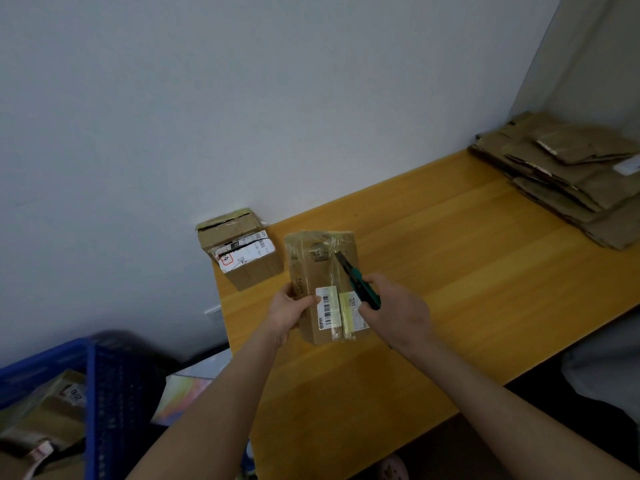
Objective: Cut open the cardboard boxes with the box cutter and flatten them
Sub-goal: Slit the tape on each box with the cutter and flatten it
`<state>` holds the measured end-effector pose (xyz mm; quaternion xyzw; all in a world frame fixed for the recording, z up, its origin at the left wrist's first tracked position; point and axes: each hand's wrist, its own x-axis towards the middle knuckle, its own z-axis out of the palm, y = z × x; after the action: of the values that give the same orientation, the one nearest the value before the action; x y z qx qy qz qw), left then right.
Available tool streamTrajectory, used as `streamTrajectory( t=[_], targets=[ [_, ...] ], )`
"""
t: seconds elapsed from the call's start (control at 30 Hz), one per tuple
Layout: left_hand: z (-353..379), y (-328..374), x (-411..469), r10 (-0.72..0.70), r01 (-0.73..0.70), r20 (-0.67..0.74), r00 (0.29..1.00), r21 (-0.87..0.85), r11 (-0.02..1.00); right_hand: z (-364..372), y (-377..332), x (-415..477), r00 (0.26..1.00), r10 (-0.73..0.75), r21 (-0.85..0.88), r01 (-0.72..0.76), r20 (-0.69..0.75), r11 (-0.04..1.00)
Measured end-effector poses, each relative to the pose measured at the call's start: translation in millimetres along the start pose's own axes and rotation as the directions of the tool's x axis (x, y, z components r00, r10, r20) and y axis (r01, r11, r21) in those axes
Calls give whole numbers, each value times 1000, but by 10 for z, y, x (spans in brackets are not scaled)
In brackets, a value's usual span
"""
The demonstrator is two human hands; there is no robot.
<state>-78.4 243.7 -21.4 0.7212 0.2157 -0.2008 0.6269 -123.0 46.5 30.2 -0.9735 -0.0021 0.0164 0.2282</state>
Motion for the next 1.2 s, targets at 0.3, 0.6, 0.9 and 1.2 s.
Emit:
streamTrajectory(
  t=[0.3, 0.6, 0.9, 1.2],
  targets=[
    [24, 17, -19, 10, -10, 3, 1000, 13, 1000, 4, 11, -6, 1000, -26, -66, 26, -8, 997],
    [84, 37, -16, 73, -73, -3, 997, 63, 995, 15, 27, 21, 998, -38, -115, 42, 44, 992],
    [148, 38, 21, 80, -80, -67, 995, 0, 997, -26, 50, 26, 997, -36, -129, 45, 72, 991],
    [147, 253, 120, 90, -101, -117, 989, -85, 991, 55, 80, -98, 988, -86, -119, 102, 132, 988]
  ],
)
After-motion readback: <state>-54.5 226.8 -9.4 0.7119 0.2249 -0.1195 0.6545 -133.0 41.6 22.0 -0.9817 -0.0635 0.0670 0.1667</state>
